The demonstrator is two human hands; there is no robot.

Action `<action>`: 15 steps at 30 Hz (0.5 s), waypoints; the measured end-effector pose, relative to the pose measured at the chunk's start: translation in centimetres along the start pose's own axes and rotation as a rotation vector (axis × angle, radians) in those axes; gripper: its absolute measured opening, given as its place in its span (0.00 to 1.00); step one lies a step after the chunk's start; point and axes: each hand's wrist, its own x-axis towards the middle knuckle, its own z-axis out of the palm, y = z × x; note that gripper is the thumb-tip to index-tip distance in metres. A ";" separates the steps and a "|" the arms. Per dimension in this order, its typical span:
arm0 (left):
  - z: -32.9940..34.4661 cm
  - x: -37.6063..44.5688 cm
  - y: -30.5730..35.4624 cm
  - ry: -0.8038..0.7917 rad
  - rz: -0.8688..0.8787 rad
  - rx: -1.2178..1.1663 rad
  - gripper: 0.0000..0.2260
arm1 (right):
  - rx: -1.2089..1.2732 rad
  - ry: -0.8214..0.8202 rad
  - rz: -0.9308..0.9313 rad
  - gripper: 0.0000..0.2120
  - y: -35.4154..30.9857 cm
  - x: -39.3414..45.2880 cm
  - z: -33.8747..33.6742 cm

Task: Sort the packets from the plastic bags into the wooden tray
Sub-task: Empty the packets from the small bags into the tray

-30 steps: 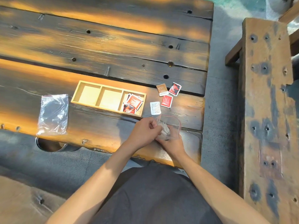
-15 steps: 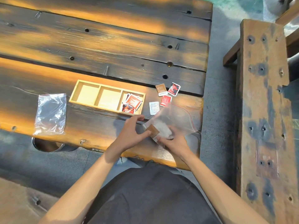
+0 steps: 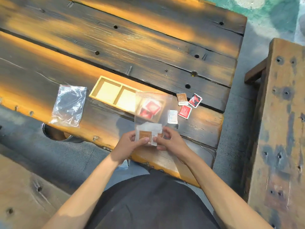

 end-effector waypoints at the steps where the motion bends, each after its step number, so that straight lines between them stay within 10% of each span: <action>1: -0.7 -0.1 -0.1 0.028 -0.032 -0.041 0.13 | 0.004 -0.017 0.018 0.15 -0.2 0.7 0.9; 15: -9.2 1.9 2.4 0.196 -0.242 -0.140 0.14 | 0.458 -0.017 0.333 0.13 -3.5 7.2 9.6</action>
